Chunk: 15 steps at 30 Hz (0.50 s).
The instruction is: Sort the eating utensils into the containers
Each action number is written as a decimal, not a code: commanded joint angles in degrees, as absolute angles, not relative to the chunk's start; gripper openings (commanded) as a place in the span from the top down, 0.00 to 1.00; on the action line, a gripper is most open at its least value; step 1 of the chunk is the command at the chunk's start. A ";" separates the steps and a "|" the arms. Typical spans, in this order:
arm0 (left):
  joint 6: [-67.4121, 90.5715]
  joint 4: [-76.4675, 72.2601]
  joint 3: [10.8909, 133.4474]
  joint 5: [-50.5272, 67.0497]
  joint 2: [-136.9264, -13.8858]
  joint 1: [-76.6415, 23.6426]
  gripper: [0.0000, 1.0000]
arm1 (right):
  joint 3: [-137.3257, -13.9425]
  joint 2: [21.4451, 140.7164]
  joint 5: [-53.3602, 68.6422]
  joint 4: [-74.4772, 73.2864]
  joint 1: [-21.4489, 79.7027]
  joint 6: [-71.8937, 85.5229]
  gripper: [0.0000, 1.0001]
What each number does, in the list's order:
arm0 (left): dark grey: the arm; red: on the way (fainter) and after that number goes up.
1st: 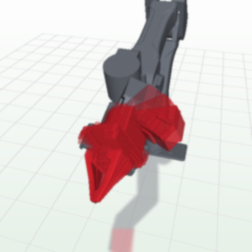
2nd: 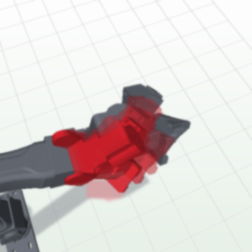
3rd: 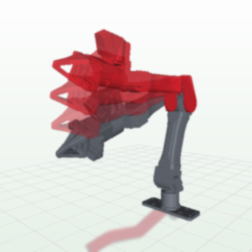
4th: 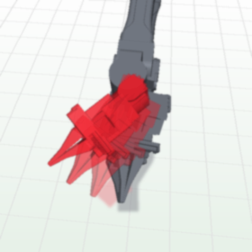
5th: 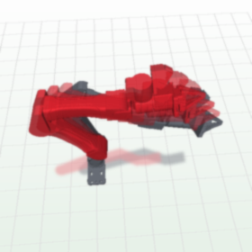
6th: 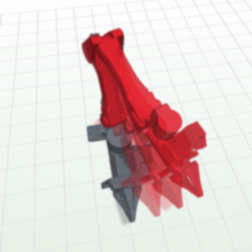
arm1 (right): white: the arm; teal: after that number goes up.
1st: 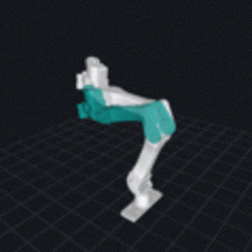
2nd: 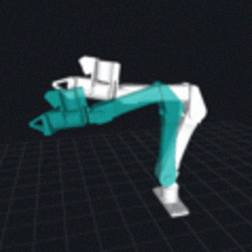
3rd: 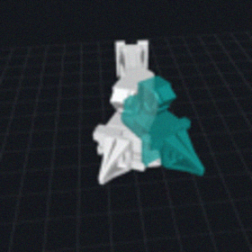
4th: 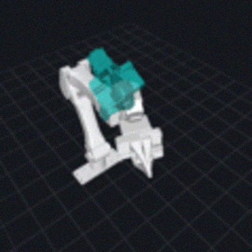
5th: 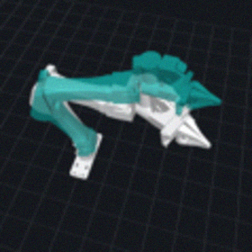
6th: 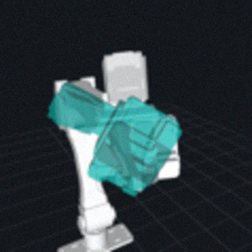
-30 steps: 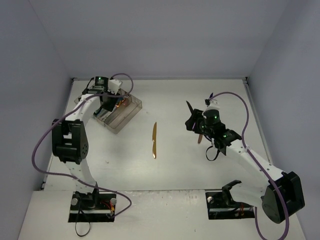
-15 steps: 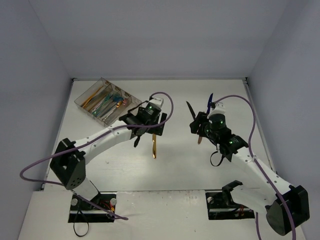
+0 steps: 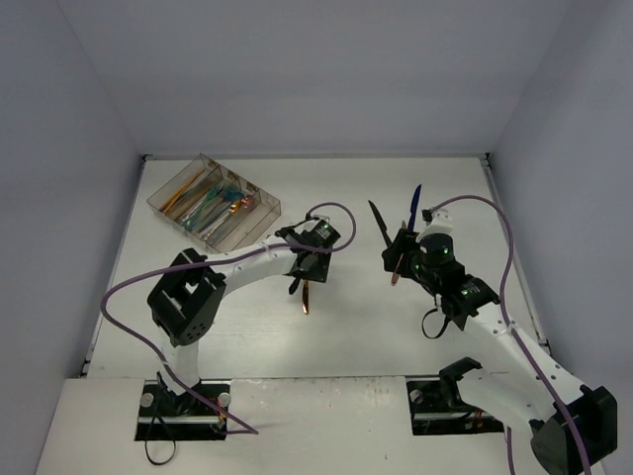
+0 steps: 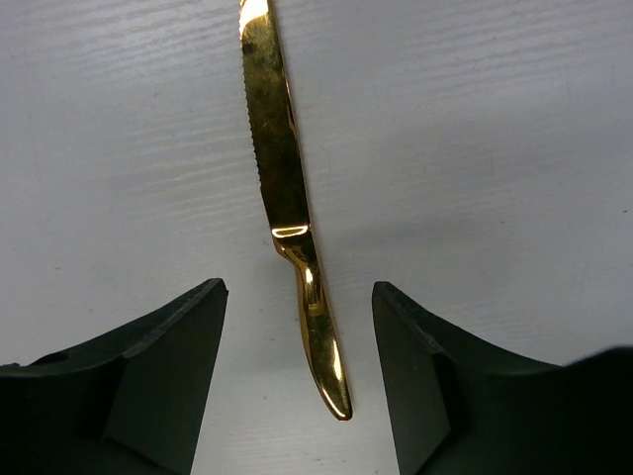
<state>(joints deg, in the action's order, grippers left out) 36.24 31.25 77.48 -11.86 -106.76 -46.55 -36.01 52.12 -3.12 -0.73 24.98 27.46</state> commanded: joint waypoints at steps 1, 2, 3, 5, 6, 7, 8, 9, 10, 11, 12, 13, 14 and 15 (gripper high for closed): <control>39.55 33.40 80.68 -10.63 -107.32 -47.02 0.46 | -35.95 50.54 -5.01 1.14 24.52 26.28 0.46; 39.73 33.52 80.92 -10.10 -107.91 -47.02 0.46 | -35.89 50.42 -4.89 1.08 24.52 26.34 0.46; 40.09 33.57 80.99 -9.49 -108.31 -47.02 0.47 | -35.78 50.32 -4.80 1.09 24.52 26.33 0.46; 40.75 33.55 80.83 -8.82 -108.78 -47.02 0.48 | -35.65 50.24 -4.57 1.11 24.49 26.19 0.46; 40.91 33.51 80.77 -8.21 -109.18 -47.02 0.50 | -35.53 50.12 -4.57 1.03 24.46 26.19 0.46; 41.04 33.57 80.77 -7.75 -109.50 -47.02 0.52 | -35.34 49.93 -4.57 0.97 24.52 26.19 0.46; 41.10 33.63 80.88 -7.58 -109.78 -47.02 0.53 | -35.23 49.82 -4.57 0.97 24.41 26.19 0.46; 41.08 33.81 81.02 -7.49 -110.06 -47.00 0.53 | -35.14 49.73 -4.57 0.97 24.37 26.19 0.46; 40.93 34.20 81.22 -7.54 -110.35 -46.95 0.54 | -35.09 49.68 -4.57 0.97 24.41 26.19 0.46; 40.84 34.59 81.63 -7.59 -110.67 -46.90 0.54 | -35.04 49.66 -4.57 0.97 24.40 26.13 0.46; 40.78 34.98 82.17 -7.64 -111.01 -46.85 0.55 | -34.98 49.66 -4.57 0.97 24.35 26.02 0.46; 40.78 35.26 82.41 -7.60 -111.33 -46.80 0.56 | -34.98 49.61 -4.57 0.92 24.35 26.06 0.46; 40.78 35.52 82.61 -7.56 -111.64 -46.75 0.57 | -34.98 49.56 -4.58 0.89 24.34 26.10 0.46; 40.78 35.61 82.56 -7.56 -111.78 -46.70 0.57 | -34.98 49.52 -4.62 0.93 24.29 26.10 0.46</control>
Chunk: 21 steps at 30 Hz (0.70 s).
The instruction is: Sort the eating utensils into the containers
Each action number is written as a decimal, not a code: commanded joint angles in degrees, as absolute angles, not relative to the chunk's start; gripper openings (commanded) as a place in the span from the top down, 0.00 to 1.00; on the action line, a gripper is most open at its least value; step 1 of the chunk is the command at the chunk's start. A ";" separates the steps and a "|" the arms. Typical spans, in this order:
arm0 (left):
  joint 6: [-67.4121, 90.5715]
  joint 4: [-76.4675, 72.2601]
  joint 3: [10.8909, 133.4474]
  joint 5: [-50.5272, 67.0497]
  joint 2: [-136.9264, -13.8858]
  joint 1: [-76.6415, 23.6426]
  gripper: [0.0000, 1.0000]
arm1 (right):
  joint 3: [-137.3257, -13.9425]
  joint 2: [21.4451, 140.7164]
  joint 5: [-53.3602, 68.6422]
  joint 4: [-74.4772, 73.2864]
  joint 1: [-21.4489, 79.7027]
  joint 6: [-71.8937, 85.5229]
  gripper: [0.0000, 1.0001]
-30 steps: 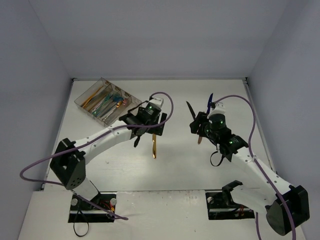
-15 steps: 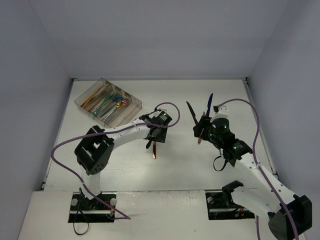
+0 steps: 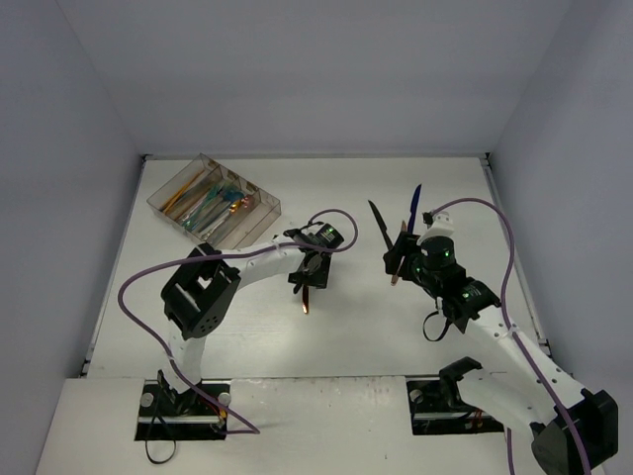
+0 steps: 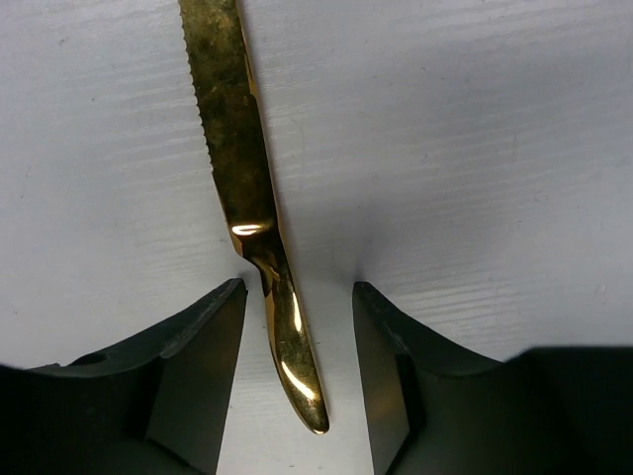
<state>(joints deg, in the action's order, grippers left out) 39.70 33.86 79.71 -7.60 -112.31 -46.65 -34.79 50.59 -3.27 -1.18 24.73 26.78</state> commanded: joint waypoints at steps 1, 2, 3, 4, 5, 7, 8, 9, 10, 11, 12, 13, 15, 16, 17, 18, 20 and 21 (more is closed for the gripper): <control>40.78 35.70 82.52 -7.53 -111.91 -46.63 0.58 | -34.95 49.47 -4.67 0.97 24.24 26.10 0.46; 40.78 35.75 82.46 -7.43 -112.01 -46.47 0.58 | -34.85 49.42 -4.72 0.97 24.19 26.10 0.46; 40.74 35.73 82.40 -7.22 -112.22 -46.20 0.58 | -34.76 49.40 -4.75 0.93 24.17 26.10 0.46; 40.71 35.70 82.31 -6.91 -112.49 -45.87 0.59 | -34.72 49.39 -4.73 0.88 24.17 26.08 0.46; 40.77 35.76 82.20 -6.58 -112.71 -45.59 0.59 | -34.72 49.39 -4.67 0.88 24.17 26.03 0.46; 40.78 35.68 82.09 -5.73 -113.19 -44.92 0.60 | -34.70 49.20 -4.59 0.88 24.08 26.12 0.46; 40.78 35.68 82.09 -5.19 -113.46 -44.65 0.61 | -34.63 49.13 -4.66 0.88 24.08 26.19 0.46; 40.85 35.68 82.09 -4.98 -113.67 -44.58 0.64 | -34.63 48.99 -4.66 0.88 24.08 26.19 0.46; 40.83 35.68 82.05 -4.76 -113.89 -44.48 0.67 | -34.63 48.92 -4.66 0.88 24.08 26.23 0.46; 40.77 35.68 82.00 -4.57 -114.08 -44.40 0.69 | -34.63 48.87 -4.66 0.88 24.07 26.28 0.46; 40.68 35.69 82.00 -4.57 -114.12 -44.47 0.72 | -34.63 48.87 -4.66 0.88 23.99 26.27 0.46; 40.59 35.73 82.00 -4.57 -114.39 -44.47 0.77 | -34.63 48.87 -4.66 0.88 23.94 26.23 0.45; 40.38 35.87 82.00 -4.76 -114.80 -44.28 0.87 | -34.63 48.96 -4.66 0.88 23.91 26.29 0.45; 40.25 35.95 82.00 -4.92 -114.96 -44.12 0.91 | -34.63 49.04 -4.66 0.88 23.91 26.37 0.45; 39.99 36.03 81.92 -5.01 -115.05 -43.95 1.00 | -34.63 49.04 -4.57 0.88 23.91 26.37 0.45; 39.11 36.03 82.00 -5.19 -115.05 -43.86 1.00 | -34.63 49.13 -4.48 0.88 23.91 26.28 0.45; 37.23 35.86 82.47 -5.80 -114.56 -43.77 1.00 | -34.54 49.04 -4.39 0.80 23.91 26.36 0.45; 35.27 35.86 82.78 -5.85 -114.11 -43.77 1.00 | -34.54 49.04 -4.34 0.85 23.91 26.31 0.45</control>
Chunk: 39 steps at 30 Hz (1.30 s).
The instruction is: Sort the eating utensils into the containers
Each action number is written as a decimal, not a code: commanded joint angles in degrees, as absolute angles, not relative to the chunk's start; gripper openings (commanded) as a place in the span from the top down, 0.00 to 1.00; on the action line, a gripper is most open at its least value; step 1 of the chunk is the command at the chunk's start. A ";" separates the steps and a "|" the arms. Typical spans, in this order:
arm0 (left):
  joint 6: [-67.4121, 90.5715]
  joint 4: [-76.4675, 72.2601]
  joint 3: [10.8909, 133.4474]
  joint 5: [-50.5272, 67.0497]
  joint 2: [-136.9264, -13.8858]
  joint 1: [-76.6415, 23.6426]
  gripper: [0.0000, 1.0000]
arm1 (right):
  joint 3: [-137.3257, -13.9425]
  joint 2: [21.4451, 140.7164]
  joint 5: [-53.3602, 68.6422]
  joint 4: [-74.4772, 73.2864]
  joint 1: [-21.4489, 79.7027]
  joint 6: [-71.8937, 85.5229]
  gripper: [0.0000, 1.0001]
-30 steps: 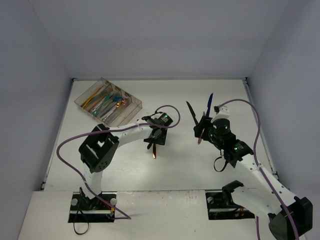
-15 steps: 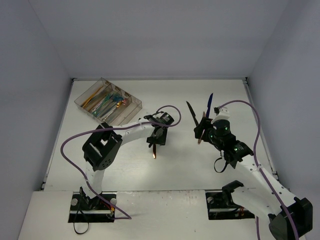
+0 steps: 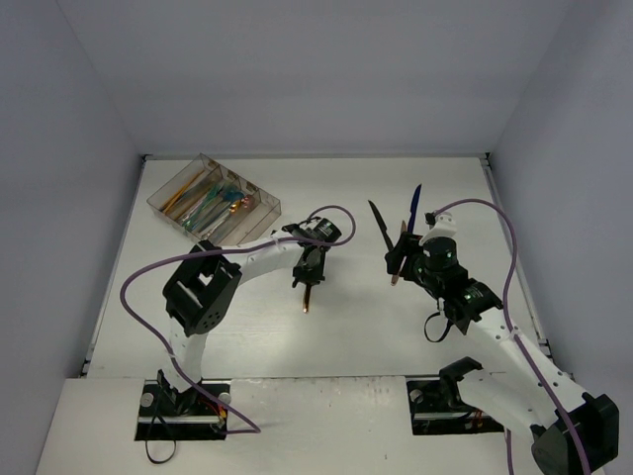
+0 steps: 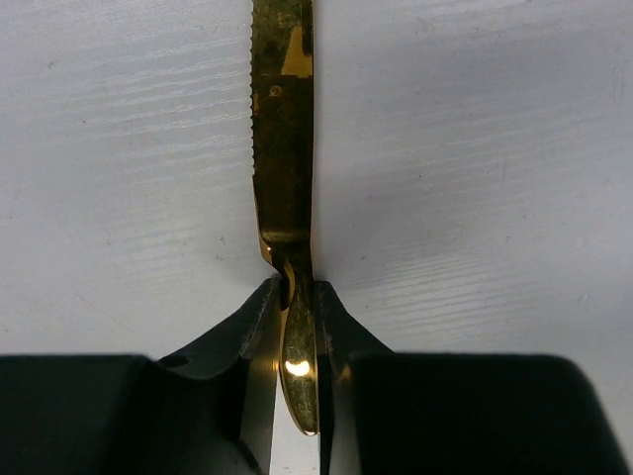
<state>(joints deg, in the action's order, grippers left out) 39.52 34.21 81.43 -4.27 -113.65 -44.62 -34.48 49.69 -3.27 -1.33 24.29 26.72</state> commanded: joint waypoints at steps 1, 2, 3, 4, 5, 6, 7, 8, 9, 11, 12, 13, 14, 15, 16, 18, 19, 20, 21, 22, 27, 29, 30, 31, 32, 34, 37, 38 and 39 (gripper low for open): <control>33.49 35.86 83.13 -5.95 -113.60 -43.77 1.00 | -34.54 49.01 -4.28 0.88 23.87 26.31 0.45; 31.83 35.85 83.44 -6.17 -112.69 -43.78 1.00 | -34.54 48.93 -4.22 0.85 23.82 26.38 0.45; 29.86 35.81 83.55 -6.46 -111.23 -43.82 1.00 | -34.54 48.86 -4.22 0.78 23.82 26.42 0.45; 27.89 35.77 83.67 -6.75 -109.77 -43.86 1.00 | -34.54 48.78 -4.22 0.71 23.82 26.45 0.45; 25.81 35.77 83.72 -7.19 -108.36 -43.86 1.00 | -34.59 48.73 -4.27 0.76 23.82 26.40 0.45; 23.46 35.79 83.80 -7.79 -107.06 -43.82 1.00 | -34.63 48.69 -4.33 0.79 23.84 26.37 0.45; 20.71 35.84 83.90 -8.62 -105.91 -43.71 1.00 | -34.63 48.69 -4.38 0.79 23.89 26.37 0.45; 18.61 35.90 84.14 -8.99 -104.62 -43.64 1.00 | -34.67 48.77 -4.44 0.75 23.91 26.37 0.45; 16.91 35.93 84.39 -9.28 -103.35 -43.56 1.00 | -34.72 48.88 -4.49 0.70 23.90 26.36 0.45; 14.19 35.77 84.64 -10.51 -101.18 -43.18 1.00 | -34.74 48.95 -4.57 0.68 23.82 26.28 0.45; 12.10 35.79 84.94 -10.74 -99.65 -42.84 1.00 | -34.81 48.96 -4.58 0.62 23.82 26.29 0.45; 10.73 35.89 85.13 -10.84 -98.76 -42.23 1.00 | -34.86 48.96 -4.63 0.62 23.82 26.34 0.45; 9.23 35.92 85.36 -10.96 -97.85 -41.55 1.00 | -34.91 48.98 -4.68 0.59 23.80 26.35 0.45; 7.52 35.87 85.64 -11.13 -96.93 -40.75 1.00 | -34.97 49.03 -4.74 0.54 23.74 26.29 0.45; 5.56 35.95 85.92 -10.94 -96.06 -39.58 1.00 | -35.07 49.22 -4.75 0.48 23.73 26.19 0.45; 1.31 36.09 86.54 -10.25 -95.07 -36.82 1.00 | -35.21 49.51 -4.75 0.38 23.73 26.05 0.45; -1.09 36.10 86.94 -9.31 -94.95 -35.02 1.00 | -35.29 49.64 -4.72 0.35 23.73 26.02 0.45; -3.77 36.04 87.42 -7.59 -95.01 -32.76 1.00 | -35.41 49.82 -4.66 0.35 23.73 26.02 0.45; -5.10 35.94 87.92 -6.78 -95.43 -30.94 1.00 | -35.42 50.02 -4.71 0.30 23.68 26.06 0.45; -6.51 35.86 88.45 -6.14 -95.94 -29.15 1.00 | -35.41 50.19 -4.73 0.26 23.64 26.10 0.45; -14.96 35.16 91.31 -4.61 -100.38 -22.27 1.00 | -35.24 50.78 -4.68 0.16 23.50 26.03 0.45; -17.62 34.24 92.62 -3.74 -102.66 -19.38 1.00 | -35.27 50.80 -4.66 0.18 23.47 26.02 0.45; -18.25 33.98 93.30 -2.81 -103.54 -18.24 1.00 | -35.32 50.80 -4.66 0.18 23.47 26.02 0.45; -18.86 33.54 93.92 -1.16 -104.53 -16.93 1.00 | -35.33 50.80 -4.60 0.18 23.47 25.96 0.45; -19.34 33.34 94.47 0.29 -105.44 -16.04 1.00 | -35.36 50.80 -4.57 0.15 23.44 25.93 0.45; -19.77 33.49 95.14 1.84 -106.91 -15.47 1.00 | -35.46 50.89 -4.57 0.13 23.34 25.88 0.45; -18.80 33.18 94.17 2.46 -107.62 -15.47 1.00 | -35.73 51.11 -4.88 -1.49 23.25 25.80 0.45; -18.44 33.02 93.74 2.52 -107.69 -15.46 1.00 | -35.78 51.16 -5.12 -1.59 23.20 25.82 0.45; -18.22 32.75 93.31 2.25 -107.90 -15.41 1.00 | -35.83 51.27 -5.33 -1.64 23.14 25.66 0.45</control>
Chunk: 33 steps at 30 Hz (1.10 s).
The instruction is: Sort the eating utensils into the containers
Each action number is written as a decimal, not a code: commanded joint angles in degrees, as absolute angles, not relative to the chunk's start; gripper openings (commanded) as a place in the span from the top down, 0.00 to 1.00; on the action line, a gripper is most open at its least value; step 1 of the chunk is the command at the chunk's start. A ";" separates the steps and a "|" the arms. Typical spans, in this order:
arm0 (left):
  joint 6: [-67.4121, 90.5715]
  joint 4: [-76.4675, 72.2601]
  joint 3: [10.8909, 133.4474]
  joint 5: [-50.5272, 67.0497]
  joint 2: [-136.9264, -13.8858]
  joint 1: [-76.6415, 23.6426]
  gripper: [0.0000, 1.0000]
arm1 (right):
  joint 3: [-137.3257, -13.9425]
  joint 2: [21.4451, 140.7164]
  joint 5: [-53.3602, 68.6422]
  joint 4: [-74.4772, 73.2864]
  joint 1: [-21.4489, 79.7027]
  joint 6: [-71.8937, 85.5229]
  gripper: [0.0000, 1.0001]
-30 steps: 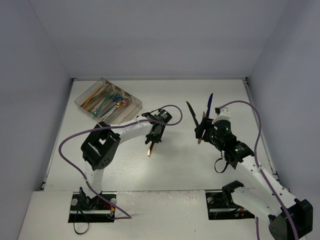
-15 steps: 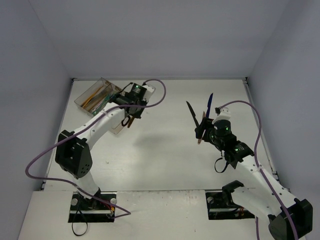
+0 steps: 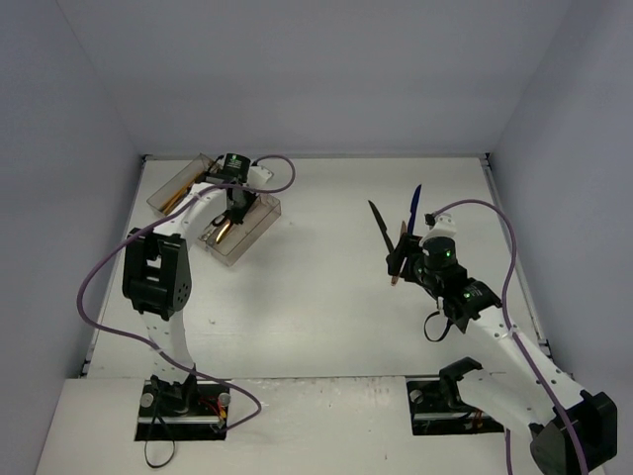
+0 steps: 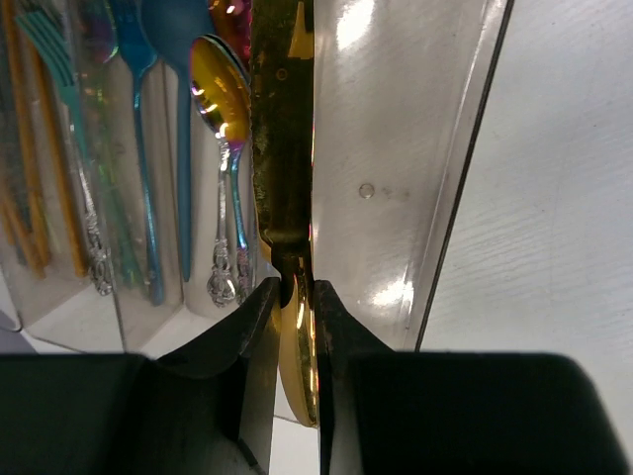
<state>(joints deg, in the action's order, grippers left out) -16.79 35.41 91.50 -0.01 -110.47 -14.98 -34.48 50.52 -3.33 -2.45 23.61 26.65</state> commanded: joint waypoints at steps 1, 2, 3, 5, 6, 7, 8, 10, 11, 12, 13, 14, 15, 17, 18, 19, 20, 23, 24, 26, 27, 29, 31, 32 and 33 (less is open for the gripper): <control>-17.95 32.61 92.95 1.98 -108.15 -15.38 1.00 | -35.93 51.42 -5.67 -1.71 23.12 25.53 0.45; -17.61 32.61 92.65 1.69 -108.44 -15.38 1.00 | -36.07 51.61 -6.16 -1.81 23.12 25.44 0.45; -17.25 32.65 92.47 1.31 -108.74 -15.38 1.00 | -36.16 51.84 -6.44 -1.92 23.08 25.28 0.45; -16.57 32.62 92.30 0.58 -109.30 -15.46 1.00 | -36.60 52.42 -7.14 -2.26 23.03 25.14 0.45; -15.90 32.56 92.34 0.53 -109.33 -15.42 1.00 | -36.86 52.73 -7.62 -2.39 22.98 25.08 0.45; -15.13 32.43 92.34 0.53 -109.31 -15.38 0.99 | -37.11 53.05 -8.19 -2.52 22.91 25.08 0.45; -14.36 32.21 92.26 0.53 -109.21 -15.38 0.96 | -37.37 53.40 -8.83 -2.65 22.85 25.14 0.45; -13.32 31.41 91.78 0.53 -108.66 -15.38 0.87 | -37.69 54.19 -9.55 -2.81 22.77 25.22 0.45; -13.11 31.21 91.60 0.53 -108.55 -15.46 0.86 | -38.11 54.55 -9.66 -2.89 22.68 25.31 0.45; -12.90 31.25 91.53 0.53 -108.50 -15.47 0.85 | -38.24 55.02 -9.77 -2.90 22.58 25.41 0.45; -12.72 31.27 91.43 0.53 -108.40 -15.48 0.84 | -38.36 55.54 -9.86 -2.90 22.50 25.50 0.45; -12.63 31.23 91.20 0.53 -108.22 -15.53 0.83 | -38.50 56.14 -9.90 -2.90 22.50 25.55 0.45; -12.67 31.15 90.96 0.53 -108.01 -15.56 0.82 | -38.68 56.63 -9.98 -2.90 22.47 25.60 0.45; -13.16 31.03 90.46 0.53 -107.67 -15.56 0.82 | -39.02 57.52 -10.35 -2.90 22.49 25.66 0.45; -13.54 31.20 90.08 0.53 -107.62 -15.51 0.82 | -39.29 57.88 -10.46 -2.90 22.41 25.75 0.45; -13.89 31.36 89.69 0.53 -107.54 -15.47 0.82 | -39.58 58.23 -10.55 -2.90 22.32 25.85 0.45; -13.97 31.29 89.29 0.53 -107.27 -15.47 0.83 | -39.82 58.63 -10.59 -2.90 22.28 25.93 0.45; -14.01 31.20 87.64 0.53 -106.01 -15.56 0.87 | -40.35 59.60 -10.76 -2.90 22.24 25.93 0.45; -13.98 31.15 86.92 0.58 -105.29 -15.56 0.91 | -40.53 59.82 -10.82 -2.90 22.24 25.98 0.45; -14.07 31.04 85.76 0.53 -104.53 -15.56 0.95 | -40.69 60.14 -10.90 -2.89 22.15 26.21 0.45; -14.16 31.11 85.51 0.53 -104.05 -15.56 0.96 | -40.70 60.30 -10.90 -2.81 22.15 26.37 0.45; -14.33 31.17 85.34 0.53 -103.53 -15.56 0.97 | -40.93 60.85 -10.93 -2.81 22.15 26.40 0.45; -14.33 31.31 85.39 0.55 -103.14 -15.56 0.99 | -41.12 61.35 -11.06 -2.84 22.15 26.43 0.45; -14.33 31.36 85.48 0.60 -103.04 -15.56 0.99 | -41.25 61.54 -11.20 -2.88 22.15 26.39 0.45; -14.24 31.42 85.56 0.57 -102.84 -15.56 0.99 | -41.39 61.74 -11.46 -2.90 22.11 26.37 0.45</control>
<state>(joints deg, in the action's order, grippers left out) -14.04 32.77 84.47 1.07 -108.75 -15.38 -38.05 60.56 -8.84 -4.59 22.48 25.82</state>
